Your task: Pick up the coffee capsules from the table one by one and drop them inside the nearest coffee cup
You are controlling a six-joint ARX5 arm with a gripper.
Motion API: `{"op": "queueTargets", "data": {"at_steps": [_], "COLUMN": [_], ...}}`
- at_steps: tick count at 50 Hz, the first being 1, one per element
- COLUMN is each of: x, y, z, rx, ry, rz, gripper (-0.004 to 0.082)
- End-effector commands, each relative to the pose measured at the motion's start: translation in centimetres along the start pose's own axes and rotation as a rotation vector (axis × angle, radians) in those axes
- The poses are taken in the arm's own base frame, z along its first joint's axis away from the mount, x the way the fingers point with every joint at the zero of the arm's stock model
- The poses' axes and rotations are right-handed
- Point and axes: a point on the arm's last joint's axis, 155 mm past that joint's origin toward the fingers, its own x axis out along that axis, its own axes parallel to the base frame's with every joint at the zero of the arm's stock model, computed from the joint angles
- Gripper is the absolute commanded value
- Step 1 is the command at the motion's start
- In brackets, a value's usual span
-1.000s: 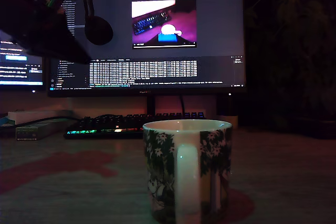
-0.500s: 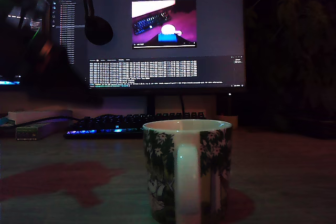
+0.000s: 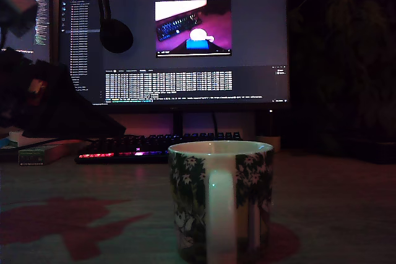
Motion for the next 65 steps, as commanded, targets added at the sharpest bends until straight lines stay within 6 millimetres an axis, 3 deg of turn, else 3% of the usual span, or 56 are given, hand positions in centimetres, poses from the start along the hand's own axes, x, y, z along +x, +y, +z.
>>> {"op": "queueTargets", "data": {"at_steps": [1,14,36,65], "x": [0.0,0.4,2.8,5.6], "y": [-0.4,0.1,1.0,2.4], "z": [-1.0,-0.5,-2.5,-2.3], "rx": [0.013,0.05,0.047,0.044], "ry": [0.017,-0.02,-0.034,-0.034], "rz": [-0.012,-0.005,-0.011,-0.014], "gripper": [0.0679,0.0679,0.0679,0.0679]}}
